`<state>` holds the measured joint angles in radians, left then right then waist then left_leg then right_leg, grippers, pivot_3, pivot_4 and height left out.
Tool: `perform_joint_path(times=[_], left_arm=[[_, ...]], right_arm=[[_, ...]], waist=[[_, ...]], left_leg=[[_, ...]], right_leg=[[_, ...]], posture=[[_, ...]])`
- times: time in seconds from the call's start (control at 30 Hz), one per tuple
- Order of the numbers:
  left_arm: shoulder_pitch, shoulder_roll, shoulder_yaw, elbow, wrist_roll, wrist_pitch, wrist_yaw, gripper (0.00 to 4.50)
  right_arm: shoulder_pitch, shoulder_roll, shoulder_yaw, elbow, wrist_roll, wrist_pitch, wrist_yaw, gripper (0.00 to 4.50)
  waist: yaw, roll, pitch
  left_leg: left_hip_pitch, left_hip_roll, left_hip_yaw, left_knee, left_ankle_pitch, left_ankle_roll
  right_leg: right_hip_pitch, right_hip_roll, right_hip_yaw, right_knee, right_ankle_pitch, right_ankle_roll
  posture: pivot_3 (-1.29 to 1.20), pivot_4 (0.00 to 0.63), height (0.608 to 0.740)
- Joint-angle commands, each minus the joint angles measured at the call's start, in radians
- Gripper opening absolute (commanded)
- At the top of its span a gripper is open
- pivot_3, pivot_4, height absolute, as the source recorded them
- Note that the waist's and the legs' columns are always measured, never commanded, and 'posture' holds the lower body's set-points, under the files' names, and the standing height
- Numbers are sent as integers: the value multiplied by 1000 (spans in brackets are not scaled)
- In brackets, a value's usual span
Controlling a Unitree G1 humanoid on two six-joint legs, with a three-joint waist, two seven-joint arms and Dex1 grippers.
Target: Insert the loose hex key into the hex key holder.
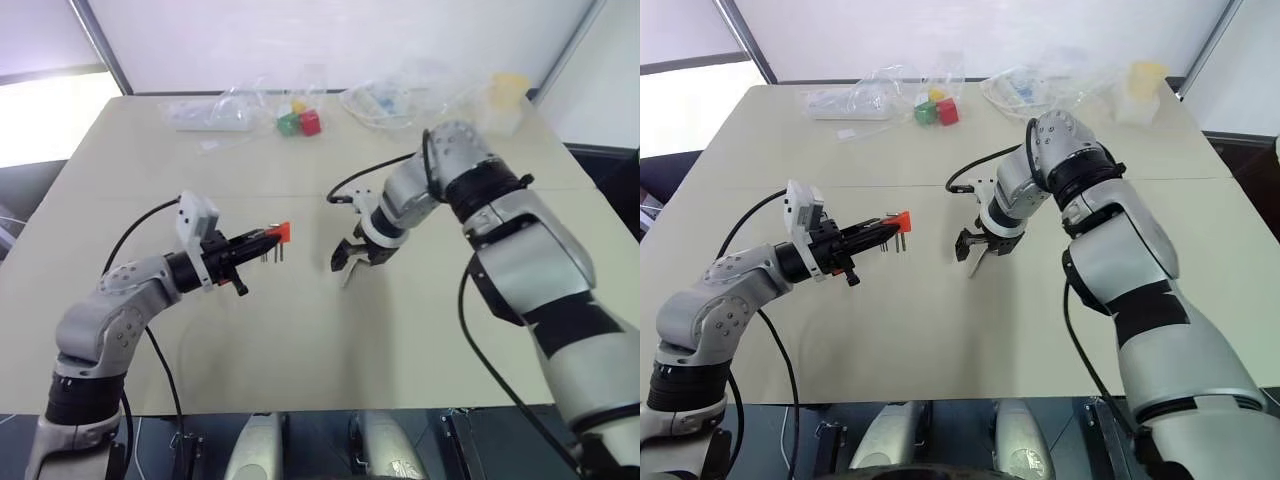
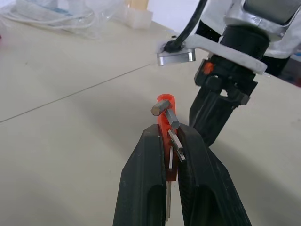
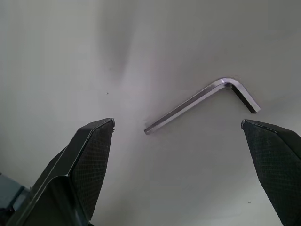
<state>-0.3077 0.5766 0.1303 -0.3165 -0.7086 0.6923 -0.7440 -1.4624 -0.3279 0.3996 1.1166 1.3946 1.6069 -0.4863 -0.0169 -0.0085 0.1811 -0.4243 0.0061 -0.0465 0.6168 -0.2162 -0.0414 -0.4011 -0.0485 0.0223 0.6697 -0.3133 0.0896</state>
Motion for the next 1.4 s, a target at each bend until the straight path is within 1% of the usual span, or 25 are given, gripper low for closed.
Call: perform_joint_path(times=[0.03, 0.3, 0.4, 0.5, 0.6, 0.67, 0.83, 0.97, 1.17, 1.4], left_arm=[[8, 1, 7, -36, -3, -15, 1, 0], [15, 3, 13, -48, -4, -15, 11, 0], [18, 5, 14, -51, -4, -15, 13, 0], [19, 5, 14, -52, -3, -15, 15, 0], [20, 5, 14, -52, -2, -17, 16, 0], [20, 5, 13, -52, 0, -20, 16, 0], [18, 6, 11, -52, 3, -27, 14, 0], [16, 4, 6, -48, 8, -32, 12, 0], [10, -3, 0, -43, 16, -39, 10, 0], [12, -7, -2, -42, 24, -44, 9, 0]], right_arm=[[16, 30, -172, 10, -108, -7, -105, 4478], [129, 121, -491, -129, -297, 7, -288, 4478], [166, 161, -578, -190, -337, 8, -350, 4478], [184, 194, -634, -230, -350, 8, -399, 4478], [192, 213, -657, -252, -342, 8, -432, 4478], [189, 206, -646, -247, -320, 8, -445, 4478], [140, 181, -637, -165, -268, 8, -467, 4478], [90, 166, -628, -96, -250, 8, -456, 4478], [-20, 147, -580, 75, -257, 8, -366, 4478], [-131, 152, -572, 258, -372, 8, -220, 4478]], waist=[[0, 0, 0], [-6, -1, -1], [-7, -1, -2], [-9, -1, -2], [-19, -1, -2], [-23, -1, -2], [-26, -1, -2], [-26, 0, -1], [-27, 0, -1], [-28, 0, -1]], left_leg=[[0, 0, 0, 0, 0, 0], [0, 3, 2, 1, 0, 0], [4, 5, 2, 2, 0, 0], [9, 6, 3, 2, 0, 0], [10, 7, 3, 2, 0, 0], [10, 7, 3, 2, 0, 0], [9, 6, 3, 0, 0, 0], [6, 6, 4, -1, 0, 0], [-2, 6, 5, -1, 0, 0], [-1, 7, 7, -2, 0, 0]], right_leg=[[0, 0, 0, 0, 0, 0], [-1, 2, 1, 0, 2, -3], [3, 4, 1, 0, 3, -5], [6, 6, 1, 0, 4, -6], [7, 6, 1, 0, 4, -6], [7, 6, 1, 0, 4, -6], [7, 6, 2, -1, 4, -6], [3, 6, 2, -2, 4, -6], [-4, 6, 2, -2, 4, -6], [-5, 6, 3, -2, 4, -6]], posture=[[0, 150, 740], [0, 150, 740], [0, 150, 740], [0, 150, 740], [0, 150, 740], [0, 150, 740], [0, 150, 740], [0, 150, 740], [0, 150, 740], [0, 150, 740]])
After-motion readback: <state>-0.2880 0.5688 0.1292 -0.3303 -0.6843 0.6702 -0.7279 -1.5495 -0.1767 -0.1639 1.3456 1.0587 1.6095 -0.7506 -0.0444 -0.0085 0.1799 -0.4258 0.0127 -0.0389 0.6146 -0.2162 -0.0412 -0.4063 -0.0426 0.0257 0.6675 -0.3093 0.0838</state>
